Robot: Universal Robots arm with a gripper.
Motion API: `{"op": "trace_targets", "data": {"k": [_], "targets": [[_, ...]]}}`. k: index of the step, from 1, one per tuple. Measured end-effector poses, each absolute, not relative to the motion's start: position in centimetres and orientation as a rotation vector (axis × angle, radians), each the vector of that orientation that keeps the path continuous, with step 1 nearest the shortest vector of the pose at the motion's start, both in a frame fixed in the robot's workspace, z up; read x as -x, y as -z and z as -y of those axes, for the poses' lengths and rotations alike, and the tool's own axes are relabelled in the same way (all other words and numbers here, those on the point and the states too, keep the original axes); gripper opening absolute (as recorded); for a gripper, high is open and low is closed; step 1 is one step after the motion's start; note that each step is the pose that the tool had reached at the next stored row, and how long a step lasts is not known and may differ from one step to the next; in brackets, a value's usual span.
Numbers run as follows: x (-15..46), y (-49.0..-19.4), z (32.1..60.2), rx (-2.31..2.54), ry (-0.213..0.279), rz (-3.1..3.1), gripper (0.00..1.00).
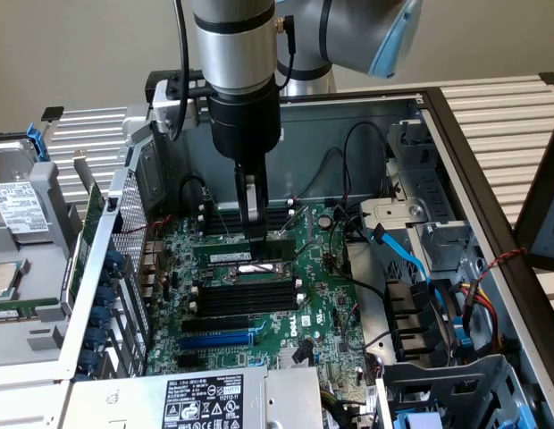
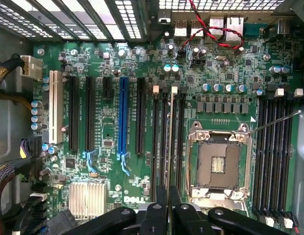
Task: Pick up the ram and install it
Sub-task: 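Insert the ram into the slot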
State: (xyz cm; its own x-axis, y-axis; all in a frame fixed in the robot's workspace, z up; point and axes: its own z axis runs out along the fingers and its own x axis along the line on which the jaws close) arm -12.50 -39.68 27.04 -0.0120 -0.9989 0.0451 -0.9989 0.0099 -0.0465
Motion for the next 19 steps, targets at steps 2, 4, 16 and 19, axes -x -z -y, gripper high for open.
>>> {"op": "trace_targets", "data": {"k": [2,4,16,19], "targets": [[12.5,-26.7,39.7,2.208,0.102,-2.232,0.13],[12.5,-26.4,39.8,2.208,0.101,-2.232,0.13],[12.5,-25.5,40.2,2.221,0.100,-2.219,0.13],[12.5,-25.4,40.3,2.225,0.100,-2.215,0.13]]}}
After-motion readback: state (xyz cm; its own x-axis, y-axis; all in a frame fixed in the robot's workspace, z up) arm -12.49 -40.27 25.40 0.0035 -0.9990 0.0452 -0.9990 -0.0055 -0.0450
